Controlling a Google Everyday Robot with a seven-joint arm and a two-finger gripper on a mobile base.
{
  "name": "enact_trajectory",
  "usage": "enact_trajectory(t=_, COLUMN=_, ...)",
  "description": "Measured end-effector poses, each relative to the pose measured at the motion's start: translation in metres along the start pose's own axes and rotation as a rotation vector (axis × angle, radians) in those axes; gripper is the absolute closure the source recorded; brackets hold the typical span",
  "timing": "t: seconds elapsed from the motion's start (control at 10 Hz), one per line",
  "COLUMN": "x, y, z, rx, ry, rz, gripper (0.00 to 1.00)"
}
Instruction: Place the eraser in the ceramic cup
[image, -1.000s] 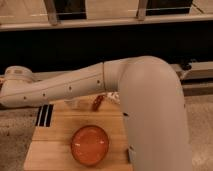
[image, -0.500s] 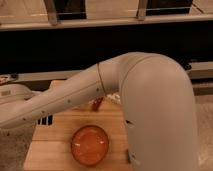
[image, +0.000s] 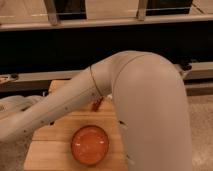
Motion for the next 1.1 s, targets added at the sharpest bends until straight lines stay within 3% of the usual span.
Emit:
enact_trajectory(t=0.2, x=-0.001, y=0.001, z=-0.003, rx=-0.015, ry=0.051, rz=-0.012, gripper=1.00)
enact_trajectory(t=0.6, x=0.000, y=0.003, z=-0.008, rx=-0.039, ry=0.099, rz=-0.027, gripper=1.00)
enact_trajectory(t=0.8, x=0.001, y=0.004, z=-0.013, rx=-0.060, ry=0.162, rz=-0.041, gripper=1.00)
enact_trajectory(t=0.9, x=0.001, y=0.004, z=-0.014, rx=-0.066, ry=0.165, rz=-0.046, gripper=1.00)
enact_trajectory(t=1.1, x=0.000, y=-0.001, z=-0.017, rx=-0.116, ry=0.212, rz=-0.053, gripper=1.00)
